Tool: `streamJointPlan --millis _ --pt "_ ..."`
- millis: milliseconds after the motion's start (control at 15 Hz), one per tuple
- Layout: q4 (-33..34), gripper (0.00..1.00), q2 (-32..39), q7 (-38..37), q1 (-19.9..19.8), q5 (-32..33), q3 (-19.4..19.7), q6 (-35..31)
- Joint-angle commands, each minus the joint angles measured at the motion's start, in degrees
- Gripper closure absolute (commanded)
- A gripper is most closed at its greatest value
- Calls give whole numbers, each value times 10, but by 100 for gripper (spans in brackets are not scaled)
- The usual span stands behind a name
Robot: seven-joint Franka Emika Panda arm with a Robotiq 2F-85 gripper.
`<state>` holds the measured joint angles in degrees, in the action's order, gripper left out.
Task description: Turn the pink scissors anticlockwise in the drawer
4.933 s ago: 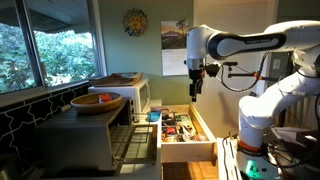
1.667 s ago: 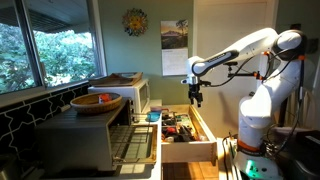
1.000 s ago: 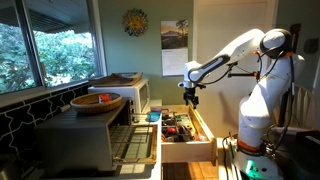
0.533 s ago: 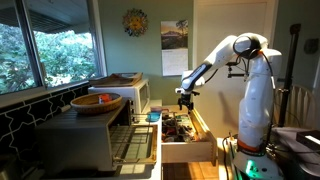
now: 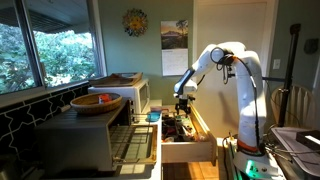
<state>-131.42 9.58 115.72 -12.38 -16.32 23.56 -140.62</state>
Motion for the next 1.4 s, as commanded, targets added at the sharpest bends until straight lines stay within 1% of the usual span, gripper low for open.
streamJointPlan --millis 0,400,467,800,1000,1200,1267,1333 --pt "6 0 5 -6 -39 11 -38 -1" --pt "12 0 10 -6 -40 11 -43 1" --pt "23 0 30 23 -48 -13 -56 -37" --pt "63 0 95 81 -89 -7 -110 -118" --pt "88 0 135 124 -123 -6 -144 -129" --pt "117 0 170 170 -162 -15 -180 -116" --pt "128 1 183 189 -177 -24 -196 -117" --pt "136 7 191 202 -188 -28 -207 -114"
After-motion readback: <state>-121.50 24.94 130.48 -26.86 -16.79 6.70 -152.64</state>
